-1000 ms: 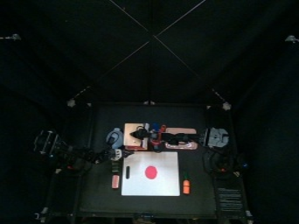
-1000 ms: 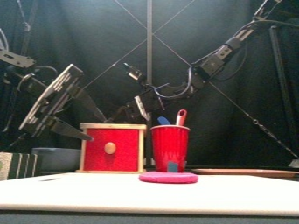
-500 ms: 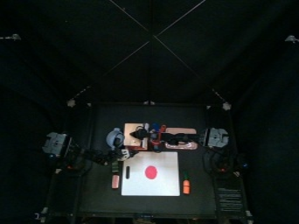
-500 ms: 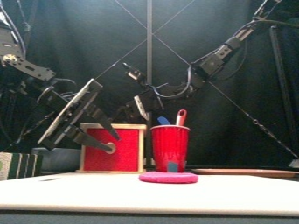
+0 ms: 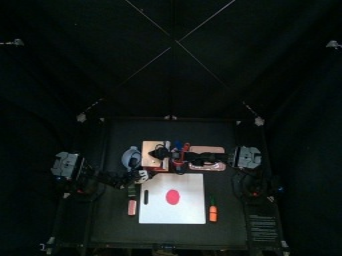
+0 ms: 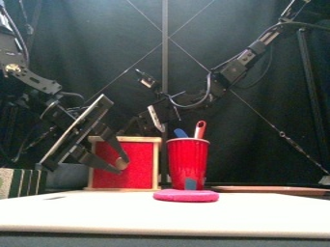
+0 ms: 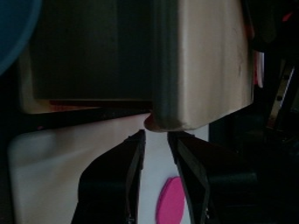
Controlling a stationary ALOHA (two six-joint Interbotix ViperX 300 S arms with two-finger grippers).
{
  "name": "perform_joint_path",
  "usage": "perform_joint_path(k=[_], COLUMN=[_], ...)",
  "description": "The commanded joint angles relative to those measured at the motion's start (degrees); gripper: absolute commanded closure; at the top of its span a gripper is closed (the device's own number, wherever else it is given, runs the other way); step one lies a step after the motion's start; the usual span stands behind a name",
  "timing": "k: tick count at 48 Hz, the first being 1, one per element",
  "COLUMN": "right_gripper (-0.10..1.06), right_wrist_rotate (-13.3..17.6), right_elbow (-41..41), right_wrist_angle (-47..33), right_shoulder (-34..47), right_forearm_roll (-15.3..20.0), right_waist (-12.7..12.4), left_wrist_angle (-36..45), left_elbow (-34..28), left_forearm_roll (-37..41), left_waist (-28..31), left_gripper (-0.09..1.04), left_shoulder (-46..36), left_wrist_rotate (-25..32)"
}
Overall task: Get the cutter from the drawer then cut the dough then place the extra dough in the bowl
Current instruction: Open the drawer
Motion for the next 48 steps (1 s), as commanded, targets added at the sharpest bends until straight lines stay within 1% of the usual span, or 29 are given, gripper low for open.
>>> perform_joint_path(k=[1, 12, 16, 28, 36, 44, 48], right_gripper=[0.95, 0.95, 0.95, 0.95, 0.95, 0.95, 0.95], right_wrist_rotate=[0.09, 0.09, 0.09, 0.09, 0.09, 0.18, 0.18], right_elbow=[-1.05, -1.32, -1.41, -1.49, -1.49, -1.58, -1.58], right_wrist_angle=[0.09, 0.62, 0.70, 0.70, 0.79, 0.88, 1.14], right_shoulder=[-0.88, -0.79, -0.88, -0.88, -0.88, -0.88, -0.88], right_forearm_roll=[0.09, 0.09, 0.09, 0.00, 0.09, 0.00, 0.00], right_waist=[0.18, 0.18, 0.26, 0.26, 0.26, 0.35, 0.44], left_wrist_angle=[-0.18, 0.00, 0.62, 1.32, 5.54, 4.22, 4.04], left_elbow=[-1.41, -2.46, -2.72, -1.58, -1.76, -1.85, -1.49], left_forearm_roll=[0.88, 2.02, 2.29, 2.20, 2.11, -0.09, 0.00], left_waist=[0.09, 0.09, 0.18, 0.26, 0.88, 0.88, 1.23], left_gripper=[0.27, 0.27, 0.27, 0.24, 0.24, 0.24, 0.25], left_shoulder=[-1.05, -1.14, -1.32, -2.46, -3.25, -4.31, -4.75], left_wrist_rotate=[1.32, 7.65, 8.88, 8.44, 8.00, 6.94, 7.21])
